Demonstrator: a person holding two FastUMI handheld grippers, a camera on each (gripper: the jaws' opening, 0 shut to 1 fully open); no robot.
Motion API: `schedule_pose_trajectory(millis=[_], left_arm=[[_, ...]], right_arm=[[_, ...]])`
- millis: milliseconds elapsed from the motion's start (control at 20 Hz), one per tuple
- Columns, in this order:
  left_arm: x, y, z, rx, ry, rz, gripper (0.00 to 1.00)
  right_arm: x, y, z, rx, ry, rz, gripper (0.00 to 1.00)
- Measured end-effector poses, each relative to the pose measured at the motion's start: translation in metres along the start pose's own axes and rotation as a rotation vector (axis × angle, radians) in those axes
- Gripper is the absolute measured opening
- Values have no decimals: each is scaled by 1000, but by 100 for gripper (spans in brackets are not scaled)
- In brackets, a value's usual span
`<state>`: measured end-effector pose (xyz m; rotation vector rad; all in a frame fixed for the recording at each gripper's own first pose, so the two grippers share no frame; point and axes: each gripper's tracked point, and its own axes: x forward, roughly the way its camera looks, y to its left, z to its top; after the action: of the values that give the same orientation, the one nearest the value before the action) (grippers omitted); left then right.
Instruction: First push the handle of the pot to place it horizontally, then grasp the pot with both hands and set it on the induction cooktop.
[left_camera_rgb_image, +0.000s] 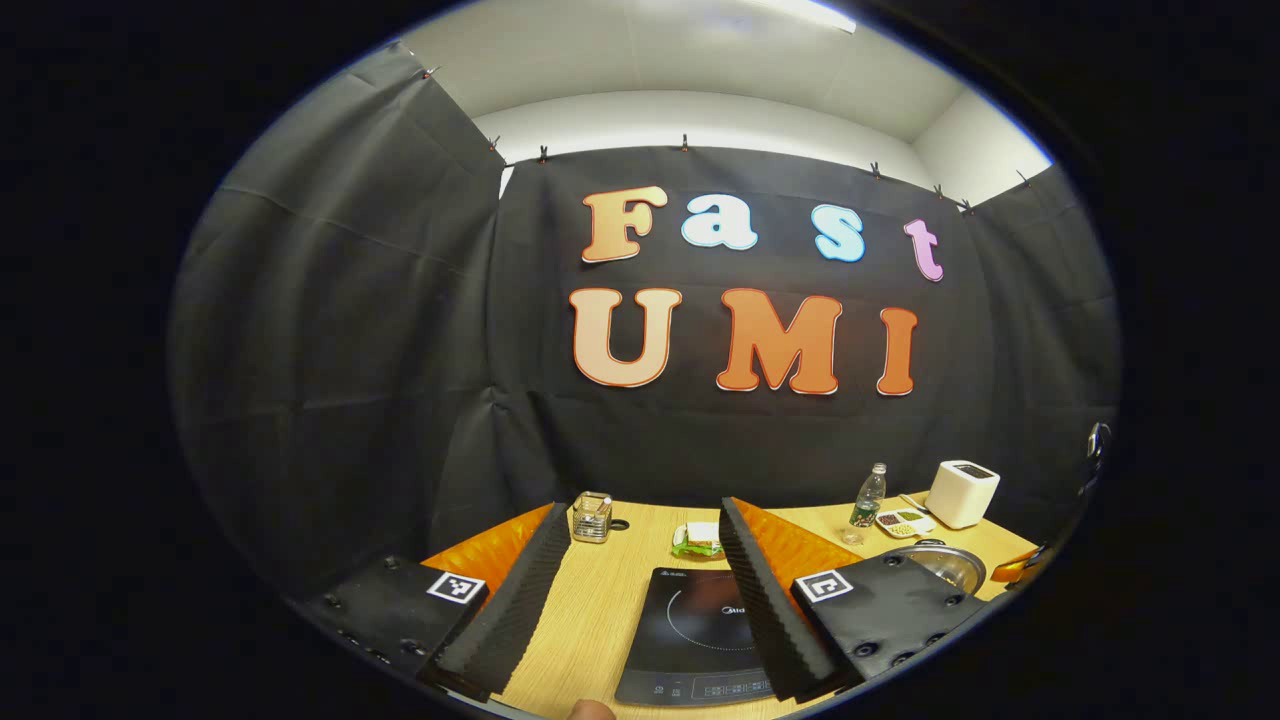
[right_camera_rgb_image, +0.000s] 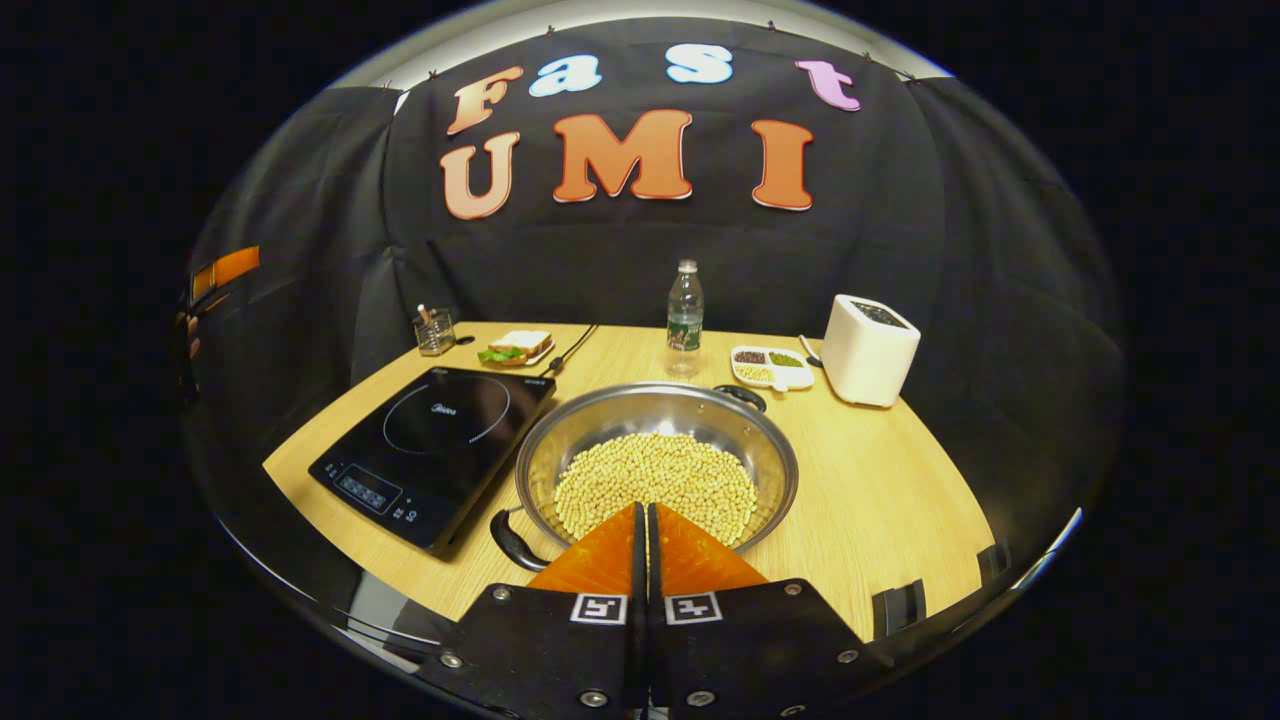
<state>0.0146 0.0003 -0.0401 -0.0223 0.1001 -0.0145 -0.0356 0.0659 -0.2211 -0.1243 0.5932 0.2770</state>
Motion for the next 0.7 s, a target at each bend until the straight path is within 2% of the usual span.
schedule_pose_trajectory(millis=[400, 700], left_arm=[[0, -2, -10, 15, 22, -9, 98], [3, 3, -16, 15, 28, -4, 97]], right_arm=[[22, 38, -61, -6, 166, 109, 0], [32, 60, -74, -40, 213, 160, 0]])
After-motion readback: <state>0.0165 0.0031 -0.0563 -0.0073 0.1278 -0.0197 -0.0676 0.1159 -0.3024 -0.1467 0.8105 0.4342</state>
